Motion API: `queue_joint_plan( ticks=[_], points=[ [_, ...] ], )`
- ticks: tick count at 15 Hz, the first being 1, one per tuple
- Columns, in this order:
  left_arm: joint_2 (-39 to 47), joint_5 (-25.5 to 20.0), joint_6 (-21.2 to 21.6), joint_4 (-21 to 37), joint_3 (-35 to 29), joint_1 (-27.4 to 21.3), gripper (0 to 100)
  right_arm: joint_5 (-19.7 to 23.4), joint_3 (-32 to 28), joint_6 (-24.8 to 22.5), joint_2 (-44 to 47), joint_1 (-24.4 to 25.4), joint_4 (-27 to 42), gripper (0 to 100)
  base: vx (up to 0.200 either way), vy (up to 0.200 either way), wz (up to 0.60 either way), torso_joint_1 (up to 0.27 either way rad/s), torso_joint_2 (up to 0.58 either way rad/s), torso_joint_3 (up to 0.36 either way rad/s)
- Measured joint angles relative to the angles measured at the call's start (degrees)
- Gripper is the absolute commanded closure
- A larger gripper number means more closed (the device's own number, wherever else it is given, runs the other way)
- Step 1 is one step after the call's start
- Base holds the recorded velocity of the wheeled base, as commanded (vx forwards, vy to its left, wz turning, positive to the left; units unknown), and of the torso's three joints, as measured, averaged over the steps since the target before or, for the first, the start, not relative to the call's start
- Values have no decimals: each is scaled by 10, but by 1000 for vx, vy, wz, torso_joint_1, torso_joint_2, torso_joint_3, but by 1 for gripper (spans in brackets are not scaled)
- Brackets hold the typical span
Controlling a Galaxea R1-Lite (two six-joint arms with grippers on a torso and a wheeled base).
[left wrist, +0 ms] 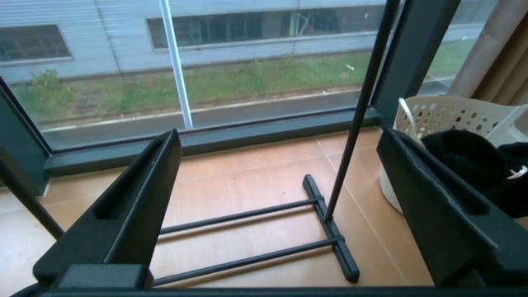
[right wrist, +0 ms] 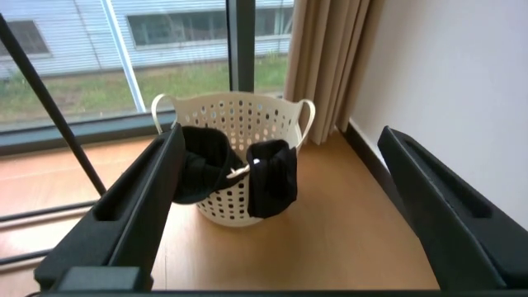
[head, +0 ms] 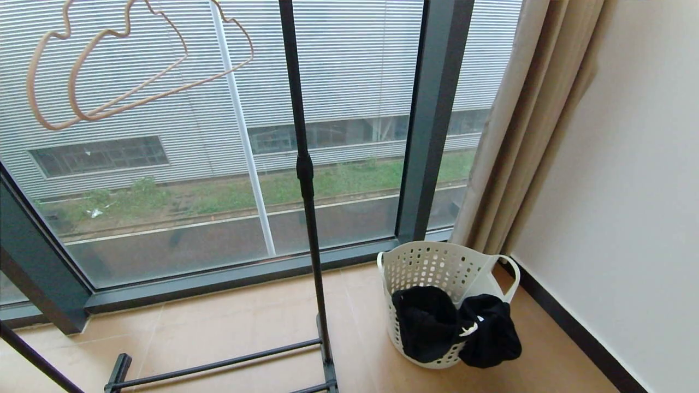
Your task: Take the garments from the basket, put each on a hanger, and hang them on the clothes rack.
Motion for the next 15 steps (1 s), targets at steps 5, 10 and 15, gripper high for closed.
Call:
queue_joint_plan(
  ticks=[5,10,15],
  points=[
    [0,0,-1,0,0,0,0,0,0,0,0,0,0,0,0,0,0,3,3,-193],
    [0,0,-2,0,0,0,0,0,0,0,0,0,0,0,0,0,0,0,2,-198],
    [0,1,-2,0,0,0,0,0,0,0,0,0,0,0,0,0,0,5,4,-196]
  ],
)
